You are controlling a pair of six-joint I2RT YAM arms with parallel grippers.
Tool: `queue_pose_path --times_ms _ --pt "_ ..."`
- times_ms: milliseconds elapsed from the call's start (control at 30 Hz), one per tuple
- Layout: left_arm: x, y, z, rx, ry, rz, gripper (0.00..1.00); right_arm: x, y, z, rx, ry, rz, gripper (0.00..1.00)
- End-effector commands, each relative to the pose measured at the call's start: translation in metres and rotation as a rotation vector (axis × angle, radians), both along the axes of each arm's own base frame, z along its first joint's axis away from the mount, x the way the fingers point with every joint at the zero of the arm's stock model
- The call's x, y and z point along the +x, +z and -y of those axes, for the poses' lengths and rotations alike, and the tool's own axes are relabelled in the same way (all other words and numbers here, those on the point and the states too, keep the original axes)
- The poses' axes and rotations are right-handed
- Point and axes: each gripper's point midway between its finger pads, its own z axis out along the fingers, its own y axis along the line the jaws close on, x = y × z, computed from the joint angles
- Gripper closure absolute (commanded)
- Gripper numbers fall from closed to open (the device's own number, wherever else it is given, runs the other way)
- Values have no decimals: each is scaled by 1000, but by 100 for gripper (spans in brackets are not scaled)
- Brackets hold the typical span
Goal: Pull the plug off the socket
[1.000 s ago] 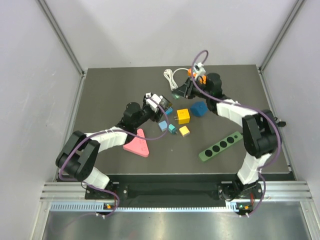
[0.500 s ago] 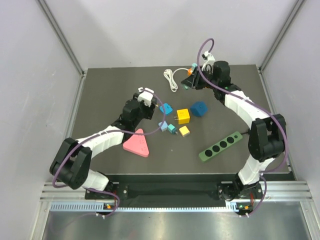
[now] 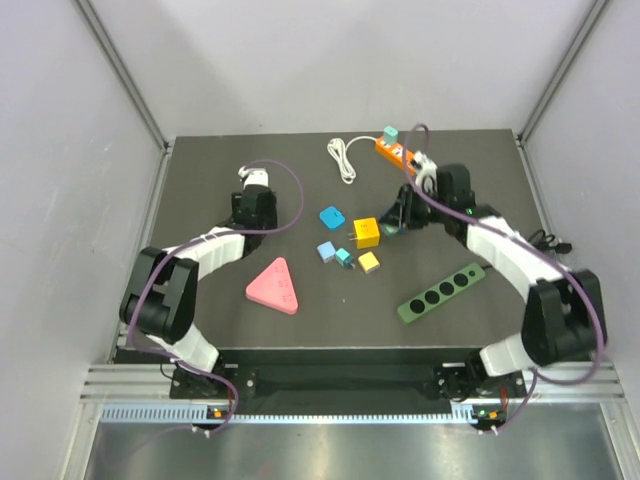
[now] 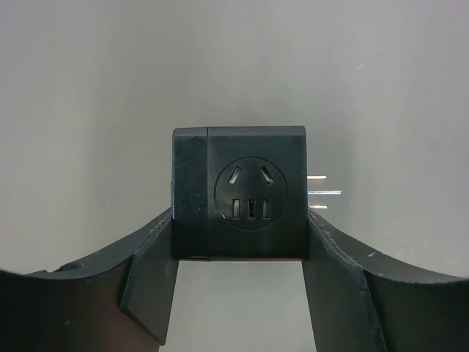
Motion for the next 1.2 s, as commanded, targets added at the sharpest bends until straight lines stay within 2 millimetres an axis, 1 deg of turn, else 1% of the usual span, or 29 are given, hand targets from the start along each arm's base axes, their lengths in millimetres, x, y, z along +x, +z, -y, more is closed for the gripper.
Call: queue_pose_path --times_ms 0,67,100,167,267,367,400,433,467,500,533,567,600,633,667,700,733,767,800,867,900,933,967,1000,1067,1100,1167 --pt "1 -3 -6 -76 85 14 100 -33 2 -4 68 -1 38 96" --pt "-2 -7 -5 -96 86 5 100 -40 -9 -1 72 -32 26 97" --pt "-2 -9 -4 -110 90 4 100 -51 -24 4 68 -45 0 97" --pt "-2 -12 -3 -111 92 -13 100 -53 -30 7 82 -86 2 97" --pt "-4 -22 -5 -100 103 -57 100 -60 -43 10 105 -116 -20 97" --pt "-8 -31 -1 -117 92 -90 98 -60 -54 12 91 -137 -36 95" --pt "-8 -30 -1 -121 94 -87 95 -59 -64 14 74 -145 -68 95" --pt "-9 -30 -2 -123 98 -84 91 -58 -68 13 65 -141 -78 95" --pt "-10 -31 -2 -124 101 -86 80 -58 -72 12 62 -135 -93 95" --pt "-10 -30 -2 -134 105 -86 77 -58 -75 12 60 -133 -104 95" --pt "-9 -28 3 -151 86 -88 74 -58 -80 11 55 -132 -119 94" --pt "-8 -27 4 -154 82 -88 65 -57 -82 11 51 -133 -123 94" --pt "-8 -27 6 -161 80 -90 61 -56 -84 11 46 -134 -131 93" --pt "-5 -22 7 -168 78 -80 57 -56 -87 12 36 -137 -136 92" --pt "-8 -23 6 -161 80 -100 53 -55 -88 14 28 -144 -138 90" --pt "-9 -21 4 -155 81 -101 42 -54 -90 14 20 -145 -147 83" --pt "-7 -15 4 -154 81 -92 37 -53 -91 14 14 -146 -148 81" --pt "-6 -11 4 -148 82 -84 30 -52 -91 14 11 -145 -145 80" --pt "-8 -6 1 -139 81 -81 28 -51 -94 14 4 -144 -154 77" --pt "-7 9 -1 -133 89 -53 19 -51 -98 15 -6 -142 -157 72" --pt "-7 15 -2 -134 90 -43 12 -50 -101 15 -15 -140 -169 67" --pt "-7 19 -2 -135 89 -44 11 -50 -103 15 -22 -135 -173 65" --pt "-7 23 -1 -140 87 -40 8 -51 -104 15 -24 -133 -180 62" --pt "-7 31 0 -150 85 -28 2 -50 -106 14 -25 -130 -184 56" --pt "-6 43 1 -175 90 -15 2 -49 -105 16 -28 -142 -183 48" --pt "-6 51 4 -191 88 -3 2 -48 -103 16 -31 -142 -179 41" --pt "-5 67 10 -239 74 24 2 -45 -99 17 -45 -147 -167 35"
